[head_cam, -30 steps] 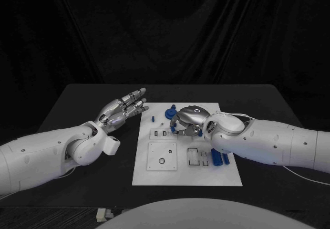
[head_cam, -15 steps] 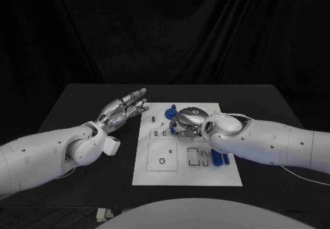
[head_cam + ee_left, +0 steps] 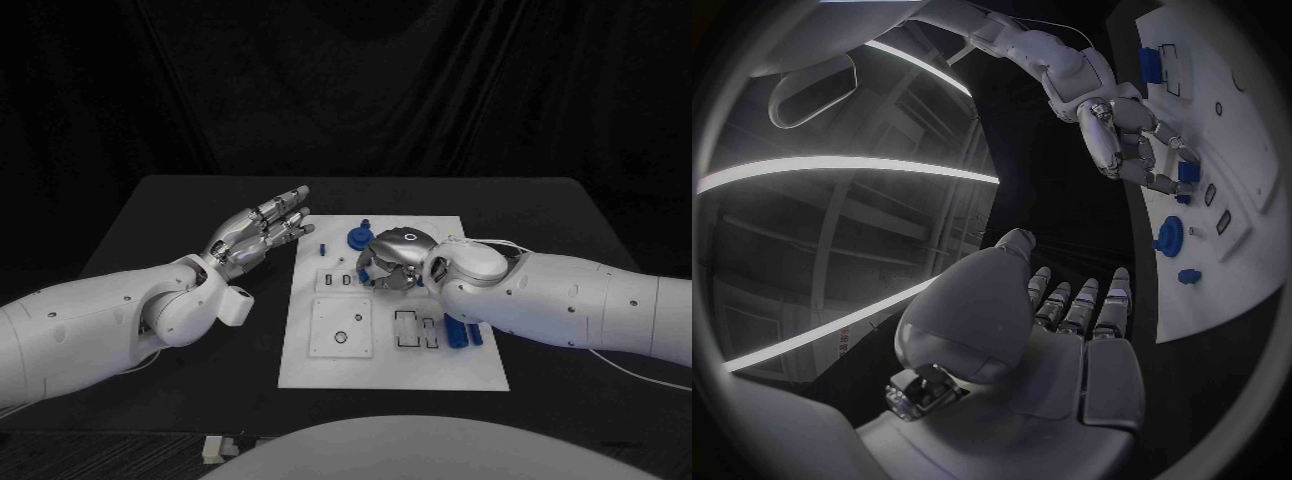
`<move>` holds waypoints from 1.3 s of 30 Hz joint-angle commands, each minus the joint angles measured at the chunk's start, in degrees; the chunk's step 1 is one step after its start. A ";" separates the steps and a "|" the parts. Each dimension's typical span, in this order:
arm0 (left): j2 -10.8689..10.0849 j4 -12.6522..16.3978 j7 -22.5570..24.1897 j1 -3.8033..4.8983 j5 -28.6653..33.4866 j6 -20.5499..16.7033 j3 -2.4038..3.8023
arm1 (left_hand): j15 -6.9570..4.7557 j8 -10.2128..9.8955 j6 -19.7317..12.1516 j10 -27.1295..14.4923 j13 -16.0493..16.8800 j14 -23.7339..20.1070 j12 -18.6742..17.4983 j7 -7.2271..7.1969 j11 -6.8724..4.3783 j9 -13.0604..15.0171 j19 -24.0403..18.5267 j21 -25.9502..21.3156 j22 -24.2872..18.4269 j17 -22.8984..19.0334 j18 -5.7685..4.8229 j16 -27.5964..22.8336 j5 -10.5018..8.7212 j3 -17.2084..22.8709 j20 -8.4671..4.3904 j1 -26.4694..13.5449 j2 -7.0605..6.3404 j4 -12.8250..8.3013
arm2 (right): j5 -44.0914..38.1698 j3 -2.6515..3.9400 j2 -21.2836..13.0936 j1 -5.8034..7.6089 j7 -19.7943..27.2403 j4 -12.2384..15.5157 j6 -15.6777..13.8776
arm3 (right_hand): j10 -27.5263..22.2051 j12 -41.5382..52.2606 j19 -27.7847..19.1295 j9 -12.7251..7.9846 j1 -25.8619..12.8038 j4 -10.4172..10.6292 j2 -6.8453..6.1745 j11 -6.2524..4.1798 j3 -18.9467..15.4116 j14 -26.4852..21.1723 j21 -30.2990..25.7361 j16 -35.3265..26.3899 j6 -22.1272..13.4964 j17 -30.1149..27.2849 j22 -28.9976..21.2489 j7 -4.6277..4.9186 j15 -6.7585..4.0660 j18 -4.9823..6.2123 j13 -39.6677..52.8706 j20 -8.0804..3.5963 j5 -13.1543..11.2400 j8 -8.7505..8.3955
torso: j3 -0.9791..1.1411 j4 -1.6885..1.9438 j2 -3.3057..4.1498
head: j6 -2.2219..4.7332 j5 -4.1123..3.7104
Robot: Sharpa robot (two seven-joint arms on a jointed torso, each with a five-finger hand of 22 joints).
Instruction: Assemble the parts on the task board
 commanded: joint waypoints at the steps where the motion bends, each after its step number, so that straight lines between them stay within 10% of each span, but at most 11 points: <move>1: 0.10 0.06 0.53 -0.13 0.06 0.81 0.06 | 0.08 0.23 0.19 0.13 0.05 0.31 0.05 0.11 0.42 0.07 0.39 0.20 -0.05 0.07 -0.85 0.22 0.23 0.25 0.02 0.40 -0.12 0.02 | -0.39 0.03 0.05 -0.17 -0.98 0.01 0.92 | 6.08 0.20 1.94 0.06 -0.19 -0.47 -0.14 0.36 -0.14 6.06 -0.47 0.17 -1.13 15.08 12.60 -0.14 0.33 0.47 15.05 0.45 -0.50 -0.62 | -0.01 -0.03 0.01 | -0.01 0.01; 24: 0.02 -0.10 0.48 -0.48 0.06 0.85 0.06 | 0.08 0.22 0.15 0.07 0.04 0.26 0.04 0.22 0.44 0.07 0.37 0.18 -0.06 0.06 -0.88 0.21 0.23 0.33 0.02 0.39 -0.12 -0.02 | -0.73 0.03 -0.54 -0.19 -0.52 0.24 -0.09 | 6.08 0.20 1.22 -2.72 -2.25 0.06 -0.89 -0.13 -1.39 6.06 -2.01 0.17 -11.28 15.08 12.19 -0.83 -0.01 0.79 15.05 0.18 -5.75 -3.51 | 0.00 -0.02 0.00 | -0.01 0.47; 39: -0.28 0.11 0.33 -0.50 0.06 0.36 0.07 | 0.06 0.26 0.37 0.13 0.05 0.25 0.05 0.34 0.41 0.10 0.42 0.22 -0.06 0.06 -0.93 0.22 0.20 0.41 0.01 0.34 -0.24 -0.12 | -3.15 0.04 -6.17 2.17 1.18 7.24 -6.77 | 6.08 0.20 0.98 -4.04 -10.45 3.69 -4.89 -0.10 -7.69 6.06 -2.59 0.17 -11.06 15.08 12.05 -0.70 -0.07 0.88 15.05 0.00 -9.92 -3.00 | 0.02 -0.03 -0.02 | -0.01 0.05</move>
